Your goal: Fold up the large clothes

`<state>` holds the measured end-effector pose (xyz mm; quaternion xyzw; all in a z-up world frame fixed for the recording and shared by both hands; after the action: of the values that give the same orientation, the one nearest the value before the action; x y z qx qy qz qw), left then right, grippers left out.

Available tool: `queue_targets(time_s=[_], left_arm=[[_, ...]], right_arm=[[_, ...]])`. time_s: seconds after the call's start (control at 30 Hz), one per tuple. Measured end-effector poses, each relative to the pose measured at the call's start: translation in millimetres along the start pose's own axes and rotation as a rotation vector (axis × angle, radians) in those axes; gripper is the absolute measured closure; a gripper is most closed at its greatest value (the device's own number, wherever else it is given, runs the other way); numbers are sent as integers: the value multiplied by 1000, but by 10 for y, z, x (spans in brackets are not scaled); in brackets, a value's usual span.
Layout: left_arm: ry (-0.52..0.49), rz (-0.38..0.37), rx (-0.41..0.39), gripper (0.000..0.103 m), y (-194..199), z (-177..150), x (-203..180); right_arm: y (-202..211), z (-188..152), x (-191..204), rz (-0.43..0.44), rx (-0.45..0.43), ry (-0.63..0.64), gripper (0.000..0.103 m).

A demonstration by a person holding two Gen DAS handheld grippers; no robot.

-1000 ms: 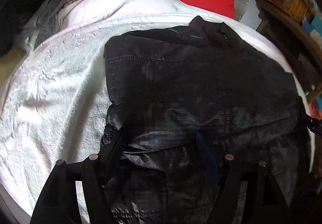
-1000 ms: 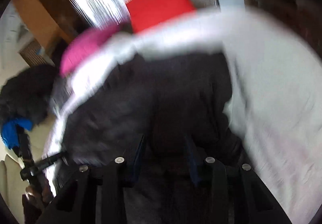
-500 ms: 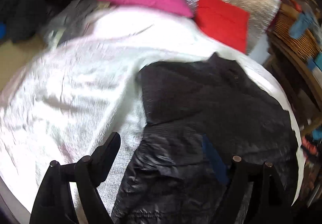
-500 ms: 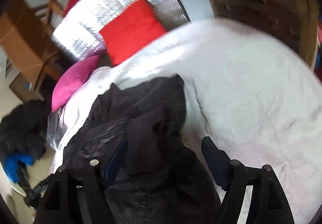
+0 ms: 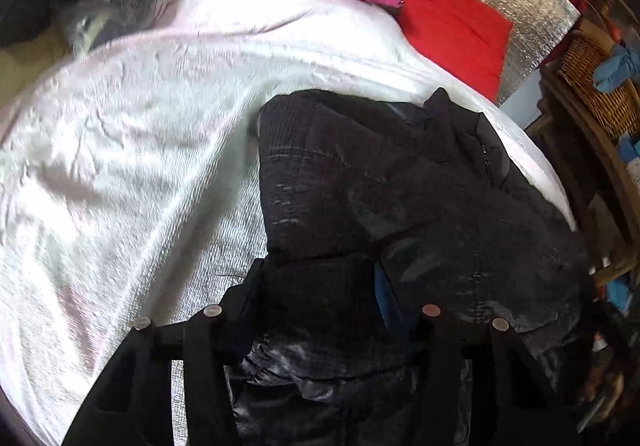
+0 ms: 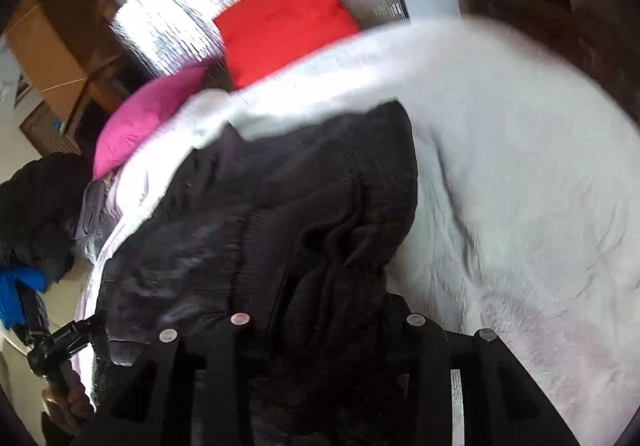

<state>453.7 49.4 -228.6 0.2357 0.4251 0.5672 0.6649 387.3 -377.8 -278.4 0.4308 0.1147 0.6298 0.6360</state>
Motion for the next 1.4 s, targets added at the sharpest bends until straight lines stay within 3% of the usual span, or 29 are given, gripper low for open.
queue_targets(time_s=[0.07,0.13,0.17,0.3,0.4,0.47,0.53,0.6,0.8,0.97,1.07,1.2,1.4], left_arm=[[-10,19,14,45,-62,-40,3],[-19,31,31,40,-108,-71,14],[-23,34,31,39,-86,-73,16],[6,14,8,38,150,-116,23],[-9,7,-61,38,520,-172,85],[-46,8,-127,30,806,-239,90],[-60,12,-176,18,1025,-345,151],[-85,8,-197,18,1231,-576,203],[-88,37,-118,18,1487,-1310,502],[4,-22,-4,18,1508,-1871,735],[22,-33,35,18,1548,-2139,713],[27,-65,144,18,1456,-2461,632],[100,-37,279,18,1191,-2701,698]], right_arm=[[-10,-24,14,-23,12,37,63],[-177,-132,-113,-55,88,10,55],[-210,-168,-168,-53,95,-19,49],[4,-141,-138,-12,100,-73,44],[395,-123,-165,8,29,-74,43],[622,-125,-200,47,-6,-83,42],[840,-157,-246,69,-42,-93,35],[1074,-252,-342,77,-83,-115,31],[1565,-748,-597,103,-73,-132,31],[1758,-1316,-795,119,18,-172,31],[1840,-1579,-812,137,68,-190,31],[1918,-1887,-703,178,118,-180,31],[1576,-2368,-739,57,303,-188,31]])
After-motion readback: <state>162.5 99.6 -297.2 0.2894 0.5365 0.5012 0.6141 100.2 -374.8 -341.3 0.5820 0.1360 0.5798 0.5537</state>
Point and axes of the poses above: each gripper's, at about its wrist camera, not at the fingertips, and y roughly against the way its jaws point, x to its left, z to its top, the point moved 7 cm from there along -y, roughly the way its jaws point, and after that the axes turned 2 degrees about -x, right-handed, at the moved point
